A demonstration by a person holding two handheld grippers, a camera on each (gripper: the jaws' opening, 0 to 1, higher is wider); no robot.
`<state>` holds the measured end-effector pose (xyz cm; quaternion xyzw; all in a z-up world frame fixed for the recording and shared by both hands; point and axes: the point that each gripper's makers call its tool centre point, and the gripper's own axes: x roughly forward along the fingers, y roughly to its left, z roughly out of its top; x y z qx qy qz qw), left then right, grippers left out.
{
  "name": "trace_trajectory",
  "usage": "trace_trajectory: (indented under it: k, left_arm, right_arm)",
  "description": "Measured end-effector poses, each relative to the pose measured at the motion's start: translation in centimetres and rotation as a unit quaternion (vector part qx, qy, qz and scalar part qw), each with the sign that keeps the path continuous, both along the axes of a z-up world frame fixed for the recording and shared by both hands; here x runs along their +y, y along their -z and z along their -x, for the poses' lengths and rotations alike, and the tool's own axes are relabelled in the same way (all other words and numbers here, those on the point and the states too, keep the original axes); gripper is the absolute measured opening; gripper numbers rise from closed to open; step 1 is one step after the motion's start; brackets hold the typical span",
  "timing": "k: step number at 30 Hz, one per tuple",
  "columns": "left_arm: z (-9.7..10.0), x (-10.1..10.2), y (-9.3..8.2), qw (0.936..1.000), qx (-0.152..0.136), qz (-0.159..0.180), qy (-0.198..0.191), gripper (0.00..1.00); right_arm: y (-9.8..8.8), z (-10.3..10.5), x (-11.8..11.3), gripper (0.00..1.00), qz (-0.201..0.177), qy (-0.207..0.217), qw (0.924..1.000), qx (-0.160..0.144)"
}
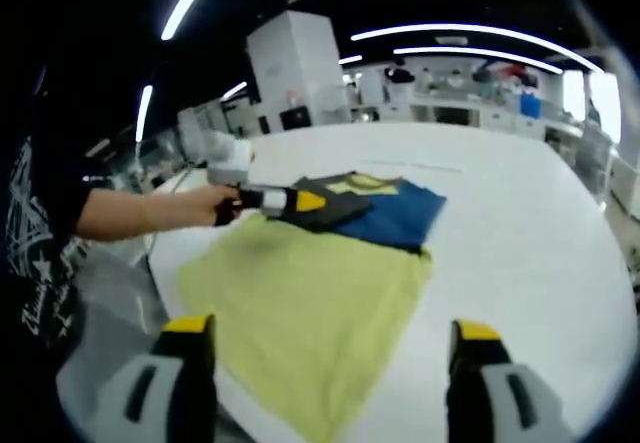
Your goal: Fold the garment on the visible template until the final outline fits inside the template.
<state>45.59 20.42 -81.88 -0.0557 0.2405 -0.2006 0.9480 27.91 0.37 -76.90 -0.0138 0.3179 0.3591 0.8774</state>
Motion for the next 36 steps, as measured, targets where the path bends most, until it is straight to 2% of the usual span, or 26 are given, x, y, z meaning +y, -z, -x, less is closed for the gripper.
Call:
trace_trajectory:
  k: [3, 6, 7, 8, 10, 12, 17, 20, 23, 26, 36]
  left_arm:
    - [0.2, 0.2, 0.6, 0.9999, 0.012, -0.009, -0.006, 0.24]
    - [0.3, 0.6, 1.9, 0.9993, 0.027, -0.025, -0.012, 0.2]
    - [0.1, 0.9, 1.6, 0.9994, 0.012, -0.028, -0.016, 0.18]
    - [0.3, 0.7, 1.8, 0.9993, 0.024, -0.026, -0.016, 0.17]
    - [-0.1, 0.9, 1.8, 0.999, 0.023, -0.032, -0.02, 0.13]
    - [-0.1, 0.9, 1.8, 0.9989, 0.034, -0.026, -0.018, 0.03]
    - [0.3, 0.7, 1.7, 0.9987, 0.047, 0.002, -0.02, 0.0]
    - [0.6, 0.3, 0.8, 0.9983, 0.048, 0.025, -0.023, 0.0]
    - [1.0, -0.5, -0.5, 0.9987, 0.033, 0.034, -0.018, 0.0]
    - [1.1, -1.9, -1.7, 0.9972, 0.022, 0.07, -0.014, 0.0]
    - [1.1, -5.5, -4.7, 0.9931, -0.004, 0.116, 0.017, 0.0]
  right_arm:
    - [0.0, 0.0, -0.2, 0.97, -0.002, 0.004, 1.0, 0.0]
    - [0.1, 0.0, -0.4, 0.97, 0.0, 0.007, 1.0, 0.002]
    - [0.2, 0.0, -0.5, 0.97, -0.001, 0.008, 1.0, 0.002]
    - [0.2, 0.0, -0.6, 0.97, -0.001, 0.01, 1.0, 0.002]
    - [0.2, 0.1, -0.7, 0.97, -0.003, 0.012, 0.9999, 0.002]
    - [0.3, 0.1, -0.7, 0.97, -0.003, 0.013, 0.9999, 0.003]
    - [0.3, 0.2, -0.6, 0.97, -0.006, 0.013, 0.9999, 0.003]
    - [0.2, 0.1, -0.6, 0.96, -0.005, 0.013, 0.9999, 0.002]
    - [0.0, 0.0, -0.6, 0.97, -0.007, 0.014, 0.9999, -0.001]
    - [0.0, 0.1, -0.5, 0.97, -0.005, 0.012, 0.9999, 0.0]
    - [-0.1, 0.2, -0.8, 0.96, -0.005, 0.017, 0.9998, -0.002]
